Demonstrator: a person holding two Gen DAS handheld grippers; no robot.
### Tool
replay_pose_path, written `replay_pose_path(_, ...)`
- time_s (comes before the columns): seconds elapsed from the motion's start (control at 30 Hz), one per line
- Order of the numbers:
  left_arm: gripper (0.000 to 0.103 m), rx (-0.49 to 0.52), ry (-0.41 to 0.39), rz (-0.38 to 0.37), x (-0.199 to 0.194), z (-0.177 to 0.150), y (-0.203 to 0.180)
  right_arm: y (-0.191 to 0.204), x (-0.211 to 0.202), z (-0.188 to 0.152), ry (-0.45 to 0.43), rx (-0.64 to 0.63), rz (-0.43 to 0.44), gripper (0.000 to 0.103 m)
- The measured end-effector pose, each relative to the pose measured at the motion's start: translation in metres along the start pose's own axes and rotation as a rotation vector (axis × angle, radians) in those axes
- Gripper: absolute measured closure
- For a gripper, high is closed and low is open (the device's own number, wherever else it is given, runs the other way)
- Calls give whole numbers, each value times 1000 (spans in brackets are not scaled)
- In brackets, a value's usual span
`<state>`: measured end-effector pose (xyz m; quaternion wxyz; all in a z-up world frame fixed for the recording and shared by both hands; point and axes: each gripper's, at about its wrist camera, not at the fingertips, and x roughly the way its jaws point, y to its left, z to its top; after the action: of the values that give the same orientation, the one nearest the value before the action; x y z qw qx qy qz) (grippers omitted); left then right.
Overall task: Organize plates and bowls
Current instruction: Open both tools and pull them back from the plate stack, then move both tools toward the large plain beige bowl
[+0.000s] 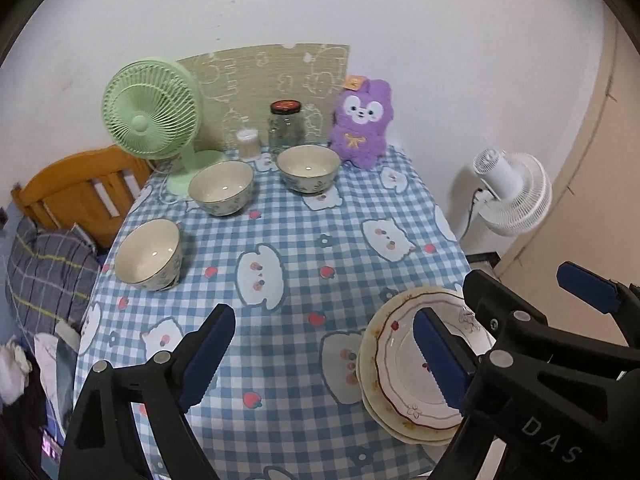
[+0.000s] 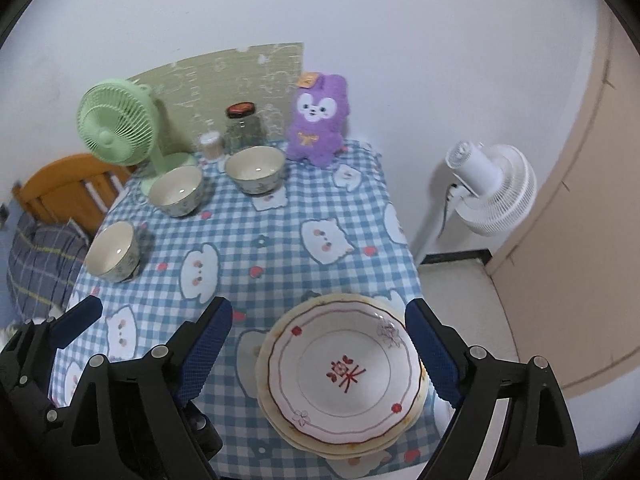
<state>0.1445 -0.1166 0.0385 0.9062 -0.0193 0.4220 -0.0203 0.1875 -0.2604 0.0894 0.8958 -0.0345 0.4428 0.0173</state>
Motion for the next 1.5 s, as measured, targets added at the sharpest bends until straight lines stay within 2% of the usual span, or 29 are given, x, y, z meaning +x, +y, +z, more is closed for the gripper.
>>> replay_pose_path(0.33, 11, -62, -5, 40, -1, 5, 23, 24, 10, 13, 4, -39, 63, 13)
replay_pose_path(0.53, 12, -36, -11, 53, 6, 11, 45, 52, 19, 19, 3, -20, 53, 13)
replay_pose_path(0.9, 16, -12, 17, -4, 28, 27, 105, 112, 39, 32, 7, 32, 28, 13)
replay_pose_path(1.2, 20, 5, 34, 3, 56, 37, 150, 155, 70, 40, 30, 42, 31, 13)
replay_pose_path(1.5, 25, 15, 47, 42, 81, 45, 188, 194, 102, 48, 39, 35, 58, 13)
